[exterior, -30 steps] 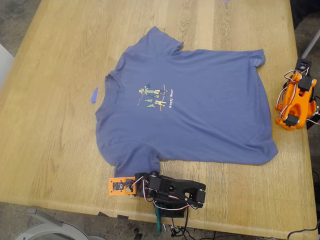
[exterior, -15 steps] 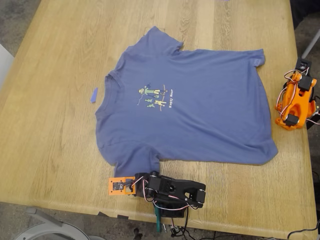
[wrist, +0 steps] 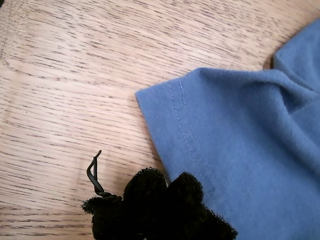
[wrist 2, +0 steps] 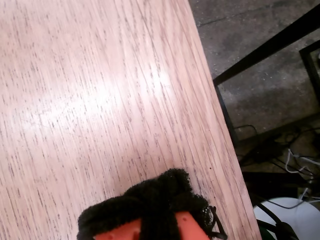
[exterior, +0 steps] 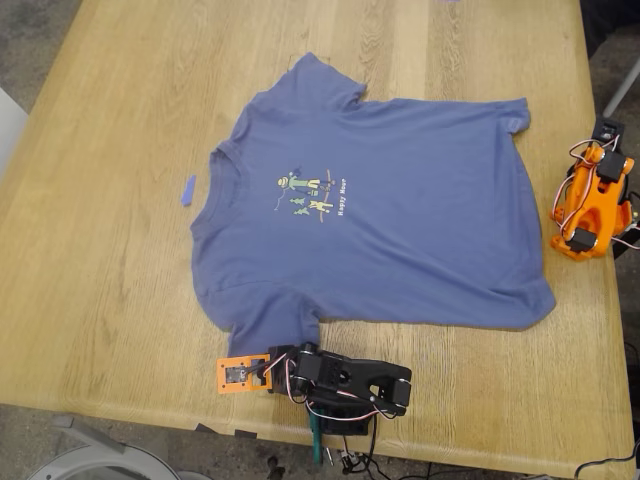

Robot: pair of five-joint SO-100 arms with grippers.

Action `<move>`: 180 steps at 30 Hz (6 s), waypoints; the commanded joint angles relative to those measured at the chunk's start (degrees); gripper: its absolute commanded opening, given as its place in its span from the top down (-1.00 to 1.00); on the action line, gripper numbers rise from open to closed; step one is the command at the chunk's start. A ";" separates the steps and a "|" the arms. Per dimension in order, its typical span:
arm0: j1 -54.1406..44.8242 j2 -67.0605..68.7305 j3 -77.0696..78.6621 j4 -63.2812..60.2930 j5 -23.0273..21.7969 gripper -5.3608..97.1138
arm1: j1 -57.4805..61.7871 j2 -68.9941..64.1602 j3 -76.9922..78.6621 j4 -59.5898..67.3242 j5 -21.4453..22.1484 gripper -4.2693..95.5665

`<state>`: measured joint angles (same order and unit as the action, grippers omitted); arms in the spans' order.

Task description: Fold a T-shirt

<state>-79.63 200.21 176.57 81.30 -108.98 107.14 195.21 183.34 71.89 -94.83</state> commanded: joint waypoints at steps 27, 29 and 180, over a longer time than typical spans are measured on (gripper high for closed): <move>6.06 6.50 -0.97 -6.33 -12.83 0.89 | -0.97 -0.09 -4.31 -18.90 4.22 0.66; 6.50 6.50 -0.97 -9.76 -11.87 0.89 | -2.72 -0.09 -6.33 -19.78 5.27 0.66; 43.95 -129.29 -93.60 -67.50 8.61 -0.41 | -116.54 -113.12 -117.77 -10.20 24.17 0.23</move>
<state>-35.07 69.79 90.09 16.00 -100.37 -9.32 81.47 68.73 61.79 -70.93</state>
